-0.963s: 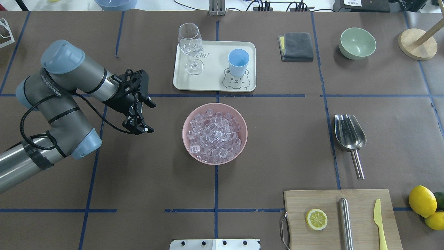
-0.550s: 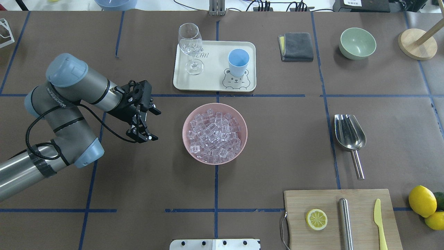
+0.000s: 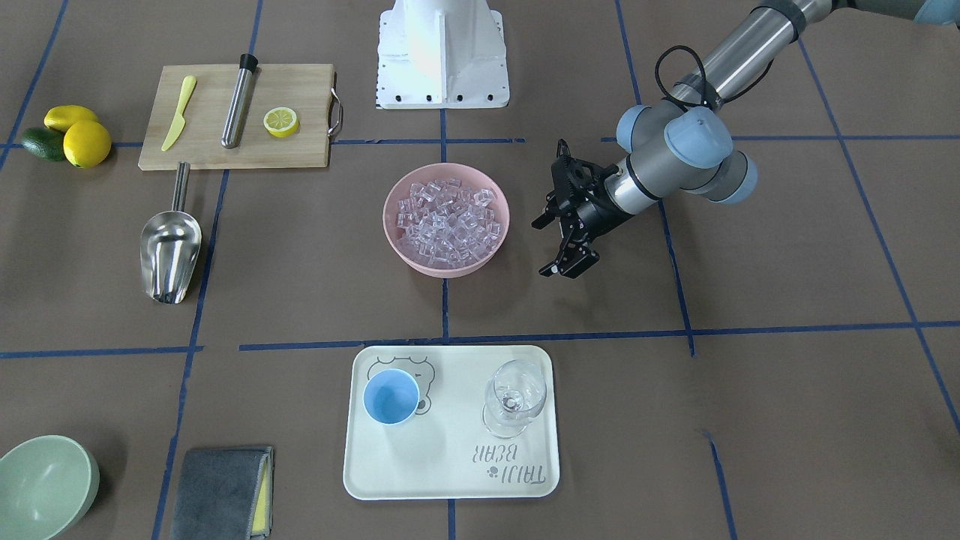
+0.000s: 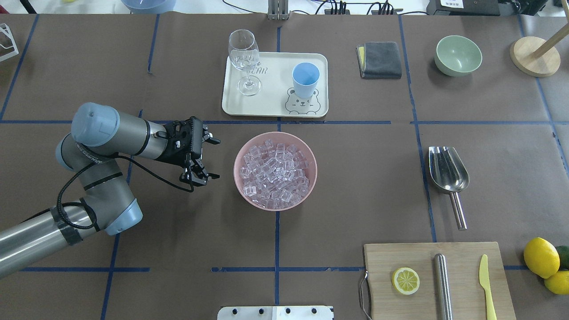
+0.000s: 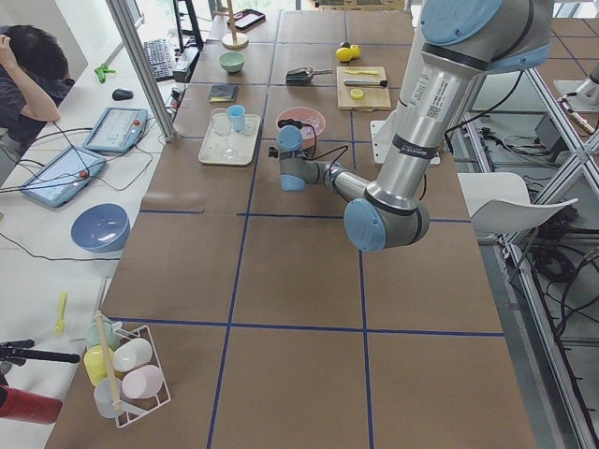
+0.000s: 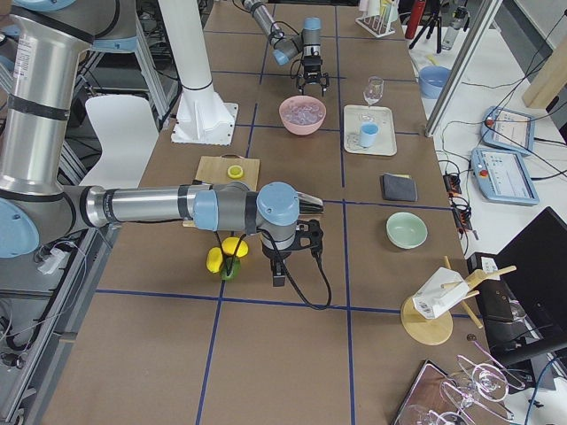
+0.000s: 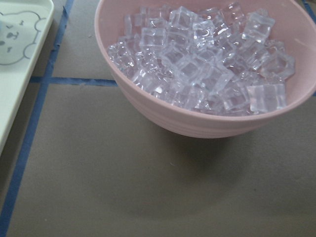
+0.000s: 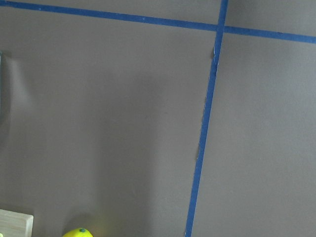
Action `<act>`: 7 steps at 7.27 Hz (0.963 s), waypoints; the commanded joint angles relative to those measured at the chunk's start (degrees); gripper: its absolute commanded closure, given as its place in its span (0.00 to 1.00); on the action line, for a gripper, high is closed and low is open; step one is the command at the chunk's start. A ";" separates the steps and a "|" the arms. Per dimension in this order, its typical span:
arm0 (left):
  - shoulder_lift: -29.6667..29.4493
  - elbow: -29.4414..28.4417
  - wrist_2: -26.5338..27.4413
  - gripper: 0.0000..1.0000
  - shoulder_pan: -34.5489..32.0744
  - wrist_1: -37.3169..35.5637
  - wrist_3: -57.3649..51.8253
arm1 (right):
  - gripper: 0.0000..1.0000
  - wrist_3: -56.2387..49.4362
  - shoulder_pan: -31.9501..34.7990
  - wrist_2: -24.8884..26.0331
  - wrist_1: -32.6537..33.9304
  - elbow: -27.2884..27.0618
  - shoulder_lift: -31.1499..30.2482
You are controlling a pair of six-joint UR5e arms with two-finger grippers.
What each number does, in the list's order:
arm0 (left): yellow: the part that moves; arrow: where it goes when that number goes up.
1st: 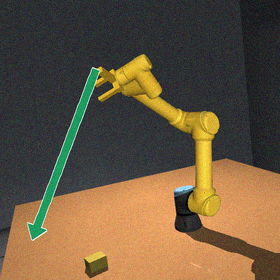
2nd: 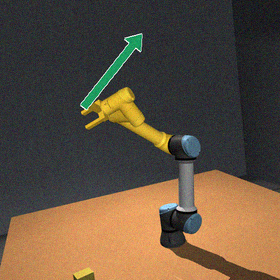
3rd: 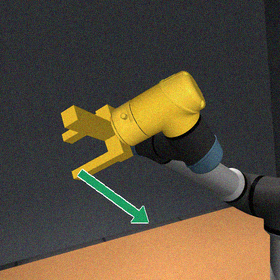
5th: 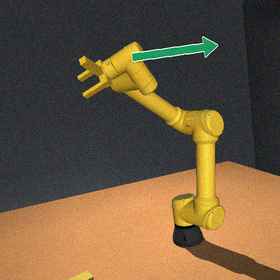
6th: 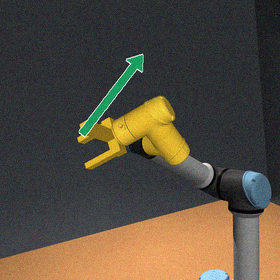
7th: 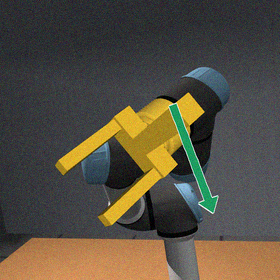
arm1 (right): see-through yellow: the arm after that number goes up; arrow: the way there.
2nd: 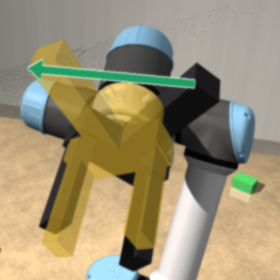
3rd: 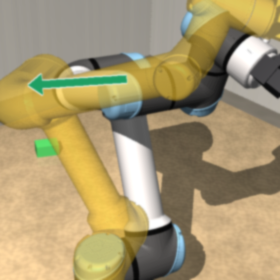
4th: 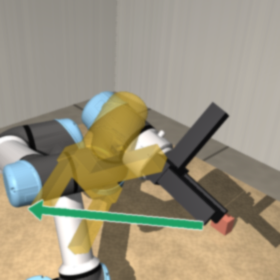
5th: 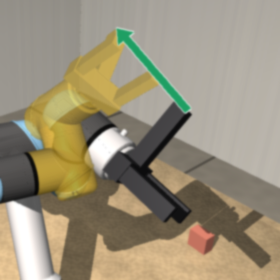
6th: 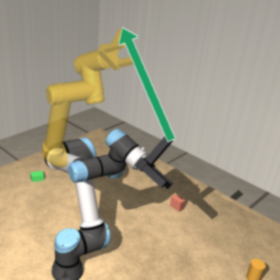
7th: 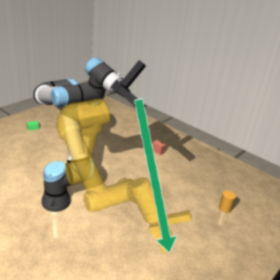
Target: Put ice in cup with scoop
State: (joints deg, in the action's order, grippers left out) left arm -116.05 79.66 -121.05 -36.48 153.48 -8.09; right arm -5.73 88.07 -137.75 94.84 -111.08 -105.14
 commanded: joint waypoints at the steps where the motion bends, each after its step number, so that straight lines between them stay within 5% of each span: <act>1: 0.03 0.06 -8.10 0.00 0.27 -4.04 1.40 | 0.00 0.80 0.00 0.12 -0.01 -1.49 1.24; 7: -1.28 1.55 -7.72 0.00 2.11 -2.22 9.49 | 0.00 23.25 -10.08 3.28 -4.46 -9.66 2.57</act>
State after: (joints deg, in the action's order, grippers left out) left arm -116.97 80.97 -129.80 -34.34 151.04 1.20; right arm 11.80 81.17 -135.11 92.31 -119.37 -102.46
